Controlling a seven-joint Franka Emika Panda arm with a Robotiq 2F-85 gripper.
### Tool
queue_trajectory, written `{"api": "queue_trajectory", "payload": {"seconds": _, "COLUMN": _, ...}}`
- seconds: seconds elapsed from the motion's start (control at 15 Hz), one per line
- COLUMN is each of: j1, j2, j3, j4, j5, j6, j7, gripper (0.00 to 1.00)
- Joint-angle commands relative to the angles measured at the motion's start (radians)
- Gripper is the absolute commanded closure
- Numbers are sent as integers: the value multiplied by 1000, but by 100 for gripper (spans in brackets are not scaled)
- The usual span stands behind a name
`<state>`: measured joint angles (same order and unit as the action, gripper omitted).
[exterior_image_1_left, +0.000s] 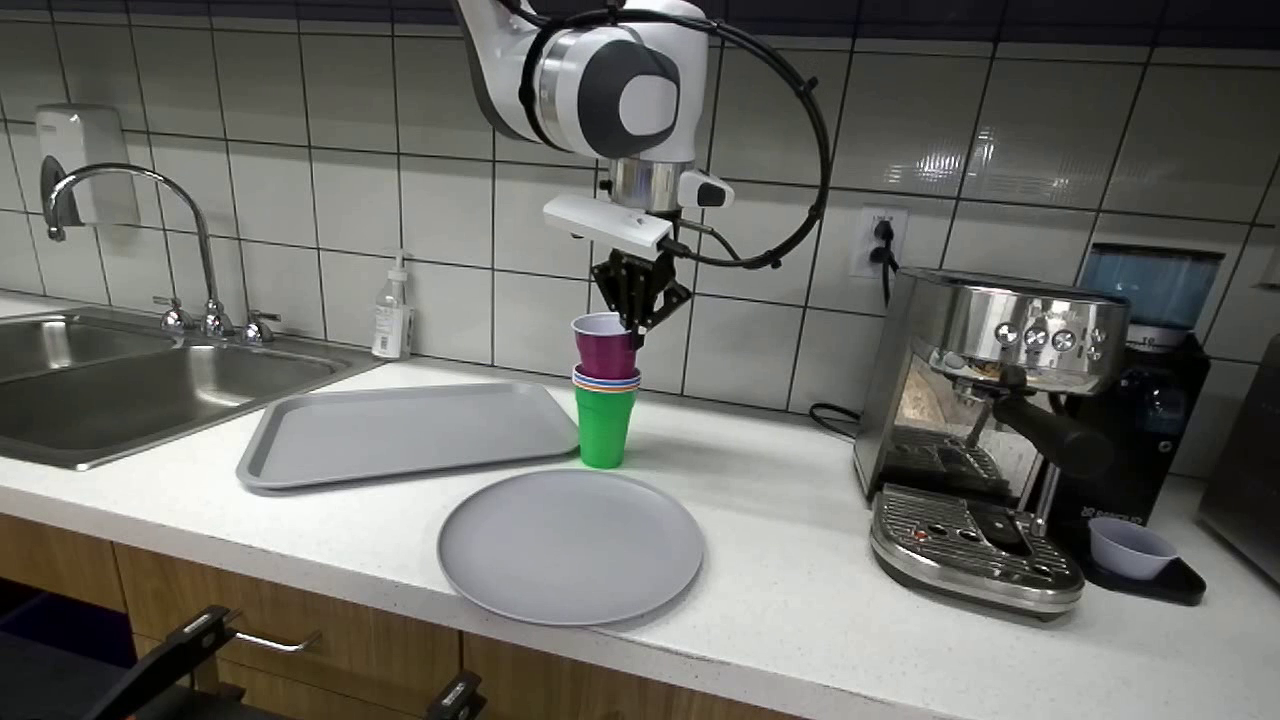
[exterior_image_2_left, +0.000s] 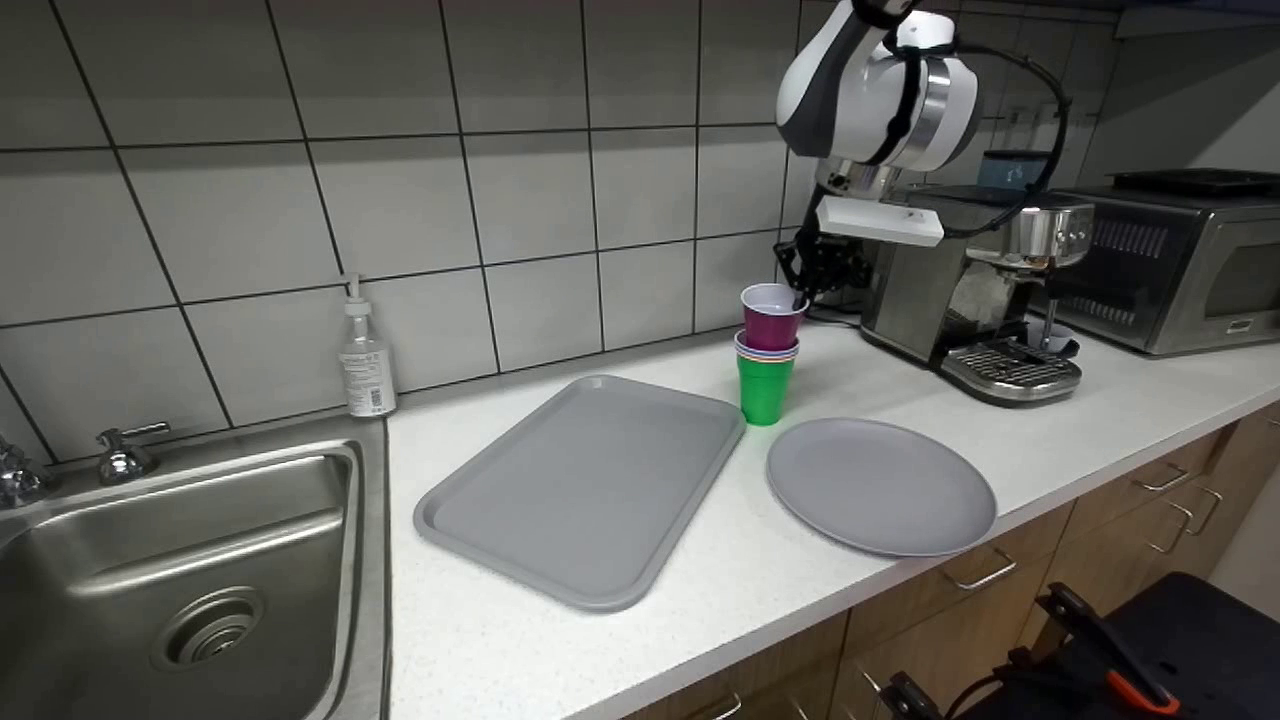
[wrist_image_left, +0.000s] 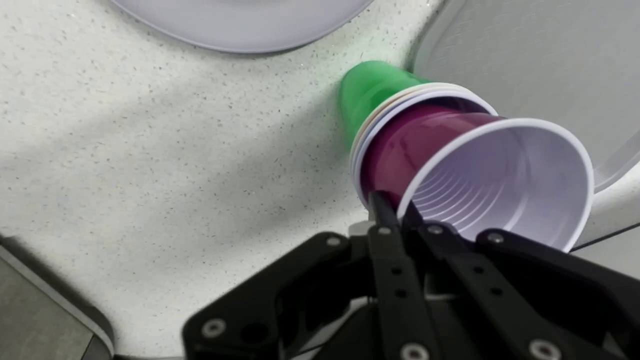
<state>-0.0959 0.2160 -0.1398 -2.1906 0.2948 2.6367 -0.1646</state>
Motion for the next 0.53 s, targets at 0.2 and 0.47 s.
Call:
{"api": "queue_trajectory", "payload": {"seconds": 0.2, "j1": -28, "j2": 36, "j3": 26, "j4": 41, "j5": -18, "j6": -29, "j7": 37, "gripper": 99}}
{"api": "queue_trajectory", "payload": {"seconds": 0.47, "j1": -33, "j2": 49, "j3": 30, "j4": 54, "j5": -10, "j6": -46, "j7": 39, "gripper": 99}}
